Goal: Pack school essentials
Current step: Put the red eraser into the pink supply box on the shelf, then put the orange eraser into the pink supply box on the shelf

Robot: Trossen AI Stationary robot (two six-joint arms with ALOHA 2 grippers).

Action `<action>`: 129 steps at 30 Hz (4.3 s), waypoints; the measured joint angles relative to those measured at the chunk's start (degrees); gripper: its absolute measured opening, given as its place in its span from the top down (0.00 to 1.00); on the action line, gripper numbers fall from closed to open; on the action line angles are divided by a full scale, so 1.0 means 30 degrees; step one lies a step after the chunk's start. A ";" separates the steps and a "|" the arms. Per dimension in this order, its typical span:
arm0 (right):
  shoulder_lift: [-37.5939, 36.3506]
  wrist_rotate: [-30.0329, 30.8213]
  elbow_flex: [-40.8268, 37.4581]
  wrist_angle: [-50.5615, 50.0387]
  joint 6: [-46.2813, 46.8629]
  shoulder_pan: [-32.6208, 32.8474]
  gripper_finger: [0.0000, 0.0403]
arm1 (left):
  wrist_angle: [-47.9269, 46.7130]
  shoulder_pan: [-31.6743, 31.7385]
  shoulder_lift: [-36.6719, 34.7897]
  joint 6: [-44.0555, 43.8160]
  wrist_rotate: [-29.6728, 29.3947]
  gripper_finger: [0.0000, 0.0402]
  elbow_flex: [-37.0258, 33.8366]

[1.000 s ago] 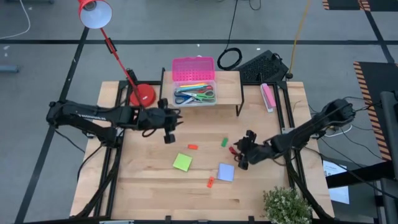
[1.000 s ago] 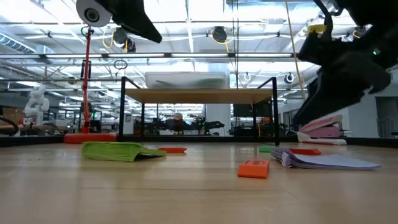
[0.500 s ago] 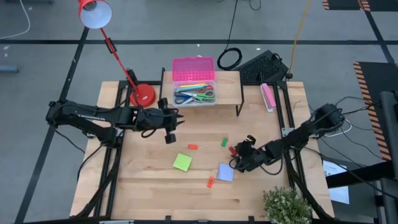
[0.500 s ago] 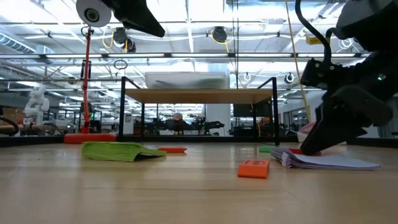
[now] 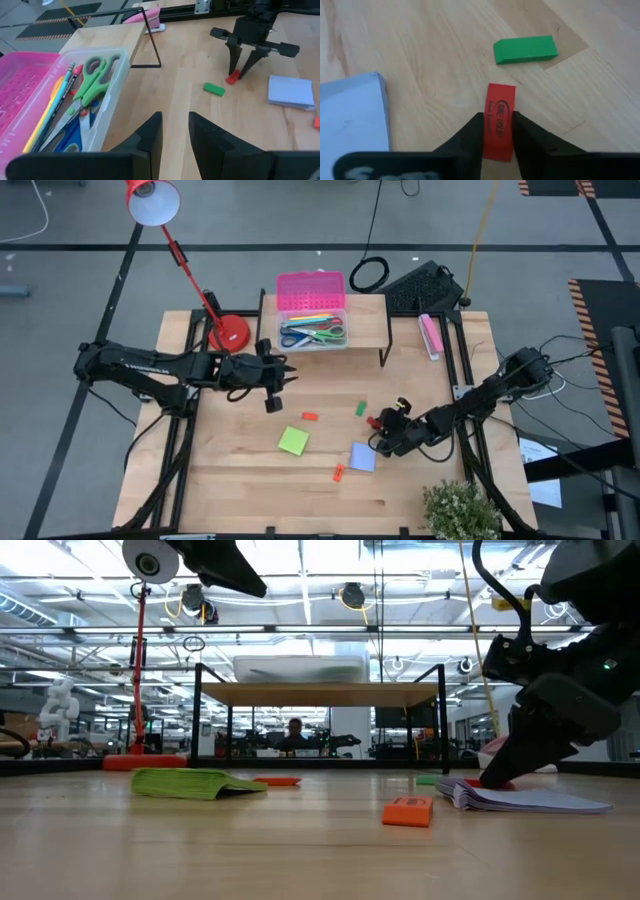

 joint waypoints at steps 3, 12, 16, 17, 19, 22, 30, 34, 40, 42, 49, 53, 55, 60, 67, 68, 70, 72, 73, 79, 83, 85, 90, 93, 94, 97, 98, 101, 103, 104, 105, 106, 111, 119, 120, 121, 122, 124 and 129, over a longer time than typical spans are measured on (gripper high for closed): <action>-0.0036 -0.0068 -0.0007 0.0066 -0.0023 0.0000 0.84 | -0.0043 0.0000 0.0000 0.0057 0.0000 0.76 0.0000; -0.1992 -0.1759 -0.0095 0.0602 -0.1627 -0.0493 0.85 | -0.0007 0.0258 0.0000 0.0005 0.0027 0.76 0.0000; -0.3336 -0.2757 -0.0095 0.1667 -0.3364 -0.1465 0.85 | 0.0000 0.0247 0.0000 -0.0154 0.0029 0.76 0.0000; -0.3722 -0.3080 -0.0095 0.1881 -0.3895 -0.1766 0.85 | -0.0007 0.0207 0.0000 -0.0154 0.0046 0.75 0.0000; -0.4471 -0.3708 0.0045 0.2220 -0.4906 -0.2511 0.85 | 0.0010 0.0146 0.0000 -0.0152 0.0327 0.74 0.0000; -0.5430 -0.5022 0.0444 0.2181 -0.6234 -0.3707 0.85 | 0.0030 0.0045 0.0000 0.0081 0.1013 0.70 0.0000; -0.6076 -0.8008 0.3745 0.0572 -1.0680 -0.6722 0.85 | 0.0447 -0.0159 0.0000 0.0152 0.0887 0.54 0.0007; -0.6012 -0.8333 0.5812 -0.0818 -1.3140 -0.8378 0.85 | 0.0452 -0.0038 0.0000 -0.0016 0.0218 0.50 0.0007; -0.5997 -0.8323 0.8346 -0.1369 -1.6439 -1.1546 0.85 | 0.0423 0.0058 0.0000 -0.0219 -0.0029 0.49 0.0015; -0.5707 -0.8949 0.9111 -0.1304 -1.7182 -1.2665 0.85 | 0.0430 0.0058 0.0000 -0.0227 -0.0037 0.49 0.0015; -0.2480 -1.2901 1.1987 -0.1263 -1.8217 -1.5862 0.85 | 0.0452 0.0058 0.0000 -0.0260 -0.0044 0.49 0.0015; -0.0234 -1.4654 1.3542 -0.1635 -1.9359 -1.7017 0.85 | 0.0445 0.0058 0.0000 -0.0307 -0.0051 0.49 0.0015; 0.0641 -1.5133 1.4187 -0.1911 -2.0289 -1.7528 0.85 | 0.0445 0.0058 0.0000 -0.0407 -0.0051 0.49 0.0015; 0.1866 -1.5220 1.5584 -0.3566 -2.2085 -1.8434 0.85 | 0.0408 0.0029 0.0000 -0.0447 -0.0051 0.49 0.0015; 0.2528 -1.5213 1.5854 -0.3963 -2.3051 -1.9246 0.85 | 0.0416 0.0029 0.0000 -0.0480 -0.0046 0.49 0.0015; 0.2522 -1.5219 1.5854 -0.3993 -2.3066 -1.9304 0.85 | 0.0416 0.0025 0.0000 -0.0482 -0.0044 0.49 0.0015; 0.2492 -1.5212 1.5854 -0.3813 -2.3208 -1.9322 0.82 | 0.0416 0.0022 0.0000 -0.0489 -0.0044 0.49 0.0015; 0.2492 -1.5218 1.5854 -0.3615 -2.3248 -1.9307 0.77 | 0.0423 0.0022 0.0000 -0.0496 -0.0044 0.49 0.0015; 0.2489 -1.5209 1.5854 -0.3555 -2.3248 -1.9297 0.74 | 0.0430 0.0022 0.0000 -0.0493 -0.0044 0.49 0.0015; 0.2394 -1.5160 1.5851 -0.3574 -2.3092 -1.9307 0.58 | 0.0445 0.0022 0.0000 -0.0595 -0.0042 0.49 0.0015; 0.1626 -1.5071 1.5839 -0.4351 -2.2977 -1.8756 0.53 | 0.0440 -0.0010 0.0000 -0.0808 0.0317 0.49 0.0015; 0.0943 -1.4697 1.5839 -0.4984 -2.2726 -1.8223 0.53 | 0.0441 -0.0139 0.0000 -0.0828 0.0649 0.49 0.0015; -0.1076 -1.4593 1.5839 -0.7862 -2.1634 -1.6682 0.53 | 0.0299 -0.0948 0.0000 -0.0761 0.0967 0.49 0.0015; -0.2314 -1.4613 1.5676 -0.9680 -1.9928 -1.5393 0.53 | -0.0430 -0.1735 0.0146 -0.1437 0.0962 0.49 0.0014; -0.2778 -1.4630 1.5364 -1.0062 -1.9277 -1.4862 0.53 | -0.0466 -0.2107 0.0262 -0.1715 0.0947 0.49 -0.0184; -0.4366 -1.4566 1.3573 -1.0107 -1.7519 -1.2887 0.53 | 0.0140 -0.3159 0.0583 -0.2143 0.0894 0.49 -0.1443; -0.4922 -1.4295 1.2705 -0.9729 -1.6923 -1.2132 0.53 | 0.0822 -0.3456 0.0770 -0.2298 0.0876 0.49 -0.1936; -0.6403 -1.2472 0.9831 -0.7703 -1.5145 -0.9715 0.53 | 0.2899 -0.4227 0.1246 -0.2706 0.0089 0.49 -0.3836; -0.7220 -1.1235 0.7830 -0.6118 -1.4123 -0.8238 0.53 | 0.5029 -0.4512 0.1723 -0.2792 -0.0633 0.49 -0.4960; -0.7470 -1.0718 0.6959 -0.5246 -1.3655 -0.7606 0.53 | 0.5893 -0.4553 0.1936 -0.2799 -0.0789 0.49 -0.5478; -0.7703 -1.0279 0.6141 -0.4302 -1.3220 -0.6992 0.53 | 0.6796 -0.4547 0.2226 -0.2855 -0.0842 0.48 -0.5907; -0.7915 -0.9856 0.5335 -0.3494 -1.2782 -0.6428 0.53 | 0.7739 -0.4493 0.2604 -0.2924 -0.0838 0.47 -0.6192; -0.8271 -0.8099 0.2669 -0.0888 -1.1481 -0.4354 0.53 | 0.9955 -0.4232 0.4894 -0.2500 -0.0889 0.38 -0.6593; -0.8261 -0.7679 0.1871 -0.0290 -1.1430 -0.3203 0.53 | 1.1707 -0.3752 0.7825 -0.2773 -0.0893 0.36 -0.6573; -0.8262 -0.7679 0.1865 -0.0313 -1.1499 -0.3146 0.53 | 1.1675 -0.3654 0.7974 -0.2703 -0.0866 0.36 -0.6566; -0.8262 -0.7678 0.1865 -0.0301 -1.1546 -0.3095 0.53 | 1.1620 -0.3516 0.8105 -0.2690 -0.0846 0.37 -0.6599; -0.8262 -0.7679 0.1865 -0.0303 -1.1591 -0.3040 0.53 | 1.1870 -0.3317 0.8353 -0.2689 -0.0744 0.38 -0.6601; -0.8262 -0.7689 0.1865 -0.0376 -1.1734 -0.2992 0.53 | 1.1864 -0.2918 0.8641 -0.2649 -0.0161 0.39 -0.6650; -0.8262 -0.7695 0.1858 -0.0394 -1.1941 -0.2980 0.53 | 1.2460 -0.2076 0.9363 -0.2434 0.1560 0.42 -0.6754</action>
